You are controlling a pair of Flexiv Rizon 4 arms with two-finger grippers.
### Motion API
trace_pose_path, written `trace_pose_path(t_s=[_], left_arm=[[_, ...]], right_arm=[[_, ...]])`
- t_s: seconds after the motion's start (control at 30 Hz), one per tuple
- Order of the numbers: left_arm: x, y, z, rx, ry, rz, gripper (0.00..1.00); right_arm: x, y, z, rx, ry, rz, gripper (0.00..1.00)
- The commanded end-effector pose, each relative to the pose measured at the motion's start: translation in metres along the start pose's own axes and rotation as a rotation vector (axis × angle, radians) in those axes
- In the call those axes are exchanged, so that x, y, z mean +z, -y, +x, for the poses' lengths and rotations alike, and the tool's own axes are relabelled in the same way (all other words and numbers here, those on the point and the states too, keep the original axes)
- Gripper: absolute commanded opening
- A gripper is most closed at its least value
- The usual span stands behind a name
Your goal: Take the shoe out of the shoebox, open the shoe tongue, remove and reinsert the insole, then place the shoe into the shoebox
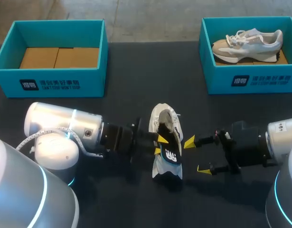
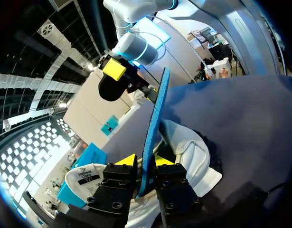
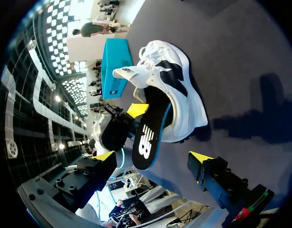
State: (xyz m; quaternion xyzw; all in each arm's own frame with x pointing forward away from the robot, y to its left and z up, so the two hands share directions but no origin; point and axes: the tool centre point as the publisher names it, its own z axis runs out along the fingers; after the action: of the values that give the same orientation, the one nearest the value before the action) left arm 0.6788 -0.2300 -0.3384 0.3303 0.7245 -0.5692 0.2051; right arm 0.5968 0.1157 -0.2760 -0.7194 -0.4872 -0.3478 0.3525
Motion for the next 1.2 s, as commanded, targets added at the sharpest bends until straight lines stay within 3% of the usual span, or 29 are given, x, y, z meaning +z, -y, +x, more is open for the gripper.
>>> trace_pose_path(t_s=[0.03,0.33,0.57,0.63,0.67,0.7,1.2], left_arm=[[0.000,0.008,-0.001,0.001,-0.006,-0.010,0.22],[0.000,0.019,0.001,0.001,-0.013,-0.008,0.25],[0.001,0.022,0.002,-0.002,-0.025,-0.002,0.21],[0.002,0.022,0.003,-0.003,-0.028,0.000,0.15],[0.002,0.023,0.003,-0.003,-0.030,0.001,0.02],[0.002,0.023,0.004,-0.003,-0.031,0.003,0.00],[0.005,0.014,0.007,0.012,-0.031,0.019,0.00]], right_arm=[[0.000,0.002,0.001,0.000,0.002,-0.003,1.00],[0.000,0.002,0.001,0.000,0.002,-0.003,1.00],[0.000,0.002,0.001,0.000,0.002,-0.003,1.00],[0.000,0.002,0.001,0.000,0.002,-0.003,1.00],[0.000,0.002,0.001,0.000,0.002,-0.003,1.00],[0.000,0.002,0.001,0.000,0.002,-0.003,1.00],[0.000,0.002,0.001,0.000,0.002,-0.003,1.00]])
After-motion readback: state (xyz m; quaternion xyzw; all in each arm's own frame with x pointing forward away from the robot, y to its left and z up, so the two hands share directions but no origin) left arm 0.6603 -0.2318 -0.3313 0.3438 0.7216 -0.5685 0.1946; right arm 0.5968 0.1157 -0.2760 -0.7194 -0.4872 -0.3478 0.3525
